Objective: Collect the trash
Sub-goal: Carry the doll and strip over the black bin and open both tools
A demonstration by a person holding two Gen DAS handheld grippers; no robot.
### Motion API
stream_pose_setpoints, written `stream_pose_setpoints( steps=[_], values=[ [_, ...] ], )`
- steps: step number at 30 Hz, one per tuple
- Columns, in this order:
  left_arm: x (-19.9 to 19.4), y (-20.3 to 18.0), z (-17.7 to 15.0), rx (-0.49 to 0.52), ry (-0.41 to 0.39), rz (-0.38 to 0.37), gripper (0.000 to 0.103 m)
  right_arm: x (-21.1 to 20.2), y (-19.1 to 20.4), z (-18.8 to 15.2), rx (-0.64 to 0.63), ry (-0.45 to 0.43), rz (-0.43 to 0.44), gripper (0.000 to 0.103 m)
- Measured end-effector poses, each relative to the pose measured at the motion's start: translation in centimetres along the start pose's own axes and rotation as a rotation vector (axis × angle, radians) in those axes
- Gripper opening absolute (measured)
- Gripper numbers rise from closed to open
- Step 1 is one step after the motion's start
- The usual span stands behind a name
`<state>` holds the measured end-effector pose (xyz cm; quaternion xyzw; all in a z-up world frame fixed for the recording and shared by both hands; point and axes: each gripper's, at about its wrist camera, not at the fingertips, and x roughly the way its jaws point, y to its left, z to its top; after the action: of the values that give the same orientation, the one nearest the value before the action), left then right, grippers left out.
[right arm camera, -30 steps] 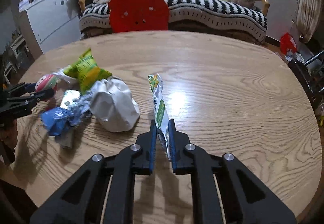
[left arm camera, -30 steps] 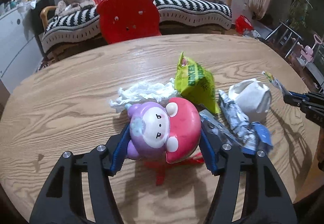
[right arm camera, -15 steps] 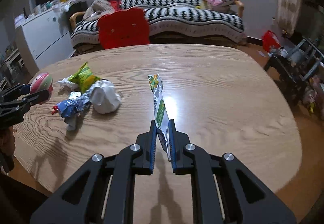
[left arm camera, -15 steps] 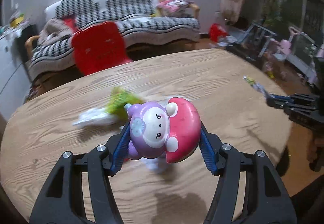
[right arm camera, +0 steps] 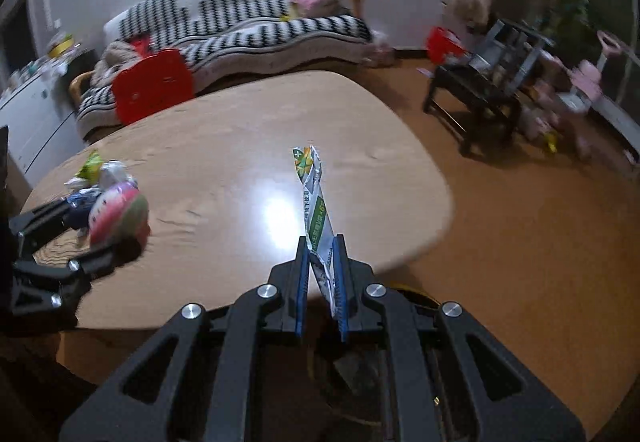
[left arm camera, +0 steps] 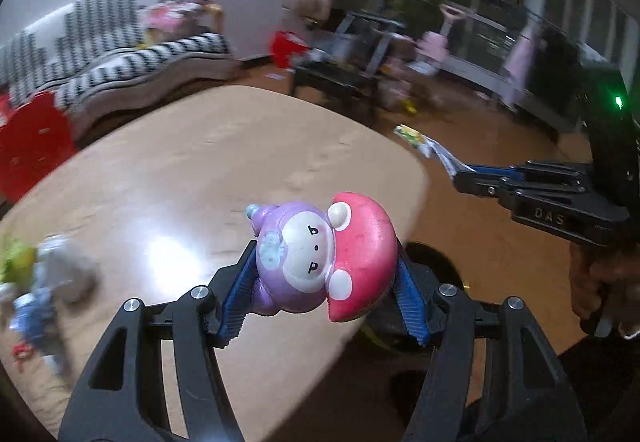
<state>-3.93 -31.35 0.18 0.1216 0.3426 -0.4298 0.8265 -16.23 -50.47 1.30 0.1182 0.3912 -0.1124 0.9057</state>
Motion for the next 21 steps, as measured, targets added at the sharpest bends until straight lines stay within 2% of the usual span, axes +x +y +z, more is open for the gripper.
stream_pose_setpoints(
  steps=[7,11,15,21],
  values=[
    [5.8,-7.8,-0.6,0.096,0.078,-0.119,0.062,-0.2,-7.4,-4.3,0.142,0.093,-0.04,0.013],
    [8.5,-10.6,-1.6,0.143,0.138,-0.15,0.062,1.0,-10.7,-6.6,0.228,0.192,-0.026,0.013],
    [10.6,-12.1,-2.4,0.172,0.191,-0.165,0.062,2.3,-12.0,-8.3,0.247,0.269,-0.023,0.013],
    [13.4,-13.0,-3.1,0.189,0.252,-0.172,0.062,2.9,-11.4,-8.7,0.234,0.307,-0.015,0.013]
  ],
)
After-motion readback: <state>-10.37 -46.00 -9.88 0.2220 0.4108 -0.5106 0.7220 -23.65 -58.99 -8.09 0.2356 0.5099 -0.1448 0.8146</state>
